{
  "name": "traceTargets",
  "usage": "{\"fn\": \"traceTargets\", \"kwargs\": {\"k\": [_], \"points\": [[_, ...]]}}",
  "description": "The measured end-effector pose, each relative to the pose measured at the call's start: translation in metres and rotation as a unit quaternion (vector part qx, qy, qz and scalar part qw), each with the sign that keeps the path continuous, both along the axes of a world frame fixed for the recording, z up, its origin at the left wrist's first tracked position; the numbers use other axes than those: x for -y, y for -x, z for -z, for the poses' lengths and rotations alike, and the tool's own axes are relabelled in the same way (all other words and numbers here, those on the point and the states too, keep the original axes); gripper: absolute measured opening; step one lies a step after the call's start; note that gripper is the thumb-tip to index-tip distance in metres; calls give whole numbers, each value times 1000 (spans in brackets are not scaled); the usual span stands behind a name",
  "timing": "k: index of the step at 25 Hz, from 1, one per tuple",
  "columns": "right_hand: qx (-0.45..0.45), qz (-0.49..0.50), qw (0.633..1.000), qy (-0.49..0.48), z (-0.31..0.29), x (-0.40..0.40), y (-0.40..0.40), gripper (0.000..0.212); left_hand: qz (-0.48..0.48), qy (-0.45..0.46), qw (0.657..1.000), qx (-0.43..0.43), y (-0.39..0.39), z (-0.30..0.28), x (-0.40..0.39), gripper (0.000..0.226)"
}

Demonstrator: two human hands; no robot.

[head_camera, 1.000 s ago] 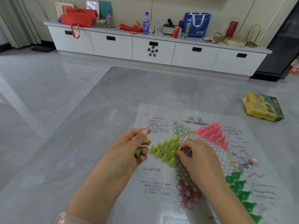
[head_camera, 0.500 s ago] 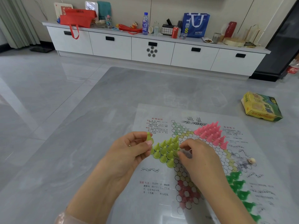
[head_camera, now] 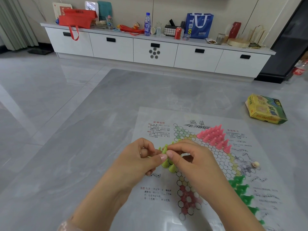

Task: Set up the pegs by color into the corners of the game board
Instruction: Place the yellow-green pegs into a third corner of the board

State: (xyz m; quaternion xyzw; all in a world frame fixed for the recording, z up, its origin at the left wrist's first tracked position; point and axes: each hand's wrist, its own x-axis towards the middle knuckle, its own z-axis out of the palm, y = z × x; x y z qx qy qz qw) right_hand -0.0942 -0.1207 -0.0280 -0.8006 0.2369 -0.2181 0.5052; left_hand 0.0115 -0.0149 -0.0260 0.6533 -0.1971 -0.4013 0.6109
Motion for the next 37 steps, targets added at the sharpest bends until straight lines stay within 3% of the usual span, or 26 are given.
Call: {"fn": "traceTargets", "kwargs": {"k": [9,14,20,37], "points": [[6,-16,999,-42,-5,5,9,11,28,-10,999,29,3,-3,1,10],[-86,119,982,116,1,19,19,19,-44,-28,998,27,-2,0,2,25],[-201,92,958,183,12,17,22,11,-43,8,999,-21,0,0,3,29],[-209,91,945,236,20,13,14,12,-85,19,996,-17,-4,-3,2,14]]}}
